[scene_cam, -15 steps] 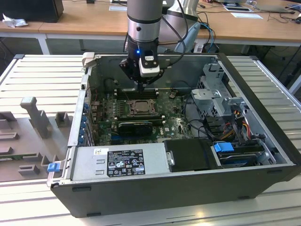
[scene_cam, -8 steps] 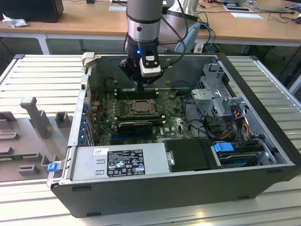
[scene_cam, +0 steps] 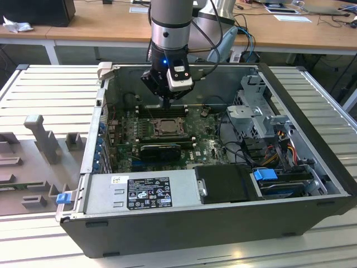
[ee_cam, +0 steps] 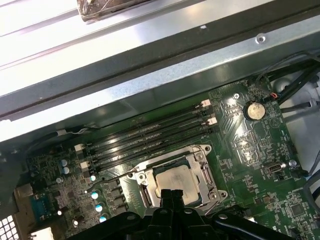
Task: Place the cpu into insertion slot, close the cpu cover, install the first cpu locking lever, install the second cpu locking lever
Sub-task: 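Install the first cpu locking lever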
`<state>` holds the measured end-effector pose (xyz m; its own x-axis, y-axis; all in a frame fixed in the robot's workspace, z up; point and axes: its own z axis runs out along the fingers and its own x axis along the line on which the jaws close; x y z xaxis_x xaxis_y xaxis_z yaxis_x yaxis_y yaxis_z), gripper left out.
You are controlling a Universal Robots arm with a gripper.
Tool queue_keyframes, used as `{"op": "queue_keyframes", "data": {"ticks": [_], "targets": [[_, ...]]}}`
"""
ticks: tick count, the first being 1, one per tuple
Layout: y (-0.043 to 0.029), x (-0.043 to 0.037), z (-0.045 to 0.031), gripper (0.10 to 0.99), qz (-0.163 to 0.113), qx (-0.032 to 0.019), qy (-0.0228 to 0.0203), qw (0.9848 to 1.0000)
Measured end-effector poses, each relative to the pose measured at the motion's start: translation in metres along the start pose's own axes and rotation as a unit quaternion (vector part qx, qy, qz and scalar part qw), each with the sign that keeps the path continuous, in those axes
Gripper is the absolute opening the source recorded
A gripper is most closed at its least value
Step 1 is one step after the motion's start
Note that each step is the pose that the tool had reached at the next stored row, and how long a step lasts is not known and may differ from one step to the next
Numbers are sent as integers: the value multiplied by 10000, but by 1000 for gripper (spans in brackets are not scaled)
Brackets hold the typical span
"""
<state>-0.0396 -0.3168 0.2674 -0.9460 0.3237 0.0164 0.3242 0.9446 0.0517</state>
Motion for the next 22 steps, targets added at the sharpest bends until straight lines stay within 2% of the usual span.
{"op": "queue_keyframes", "data": {"ticks": [10, 14, 22], "targets": [[0, 0, 0, 106, -232, 4, 12, 9997], [0, 0, 0, 106, -463, 8, 24, 9989], [0, 0, 0, 106, -608, 10, 32, 9981]]}}
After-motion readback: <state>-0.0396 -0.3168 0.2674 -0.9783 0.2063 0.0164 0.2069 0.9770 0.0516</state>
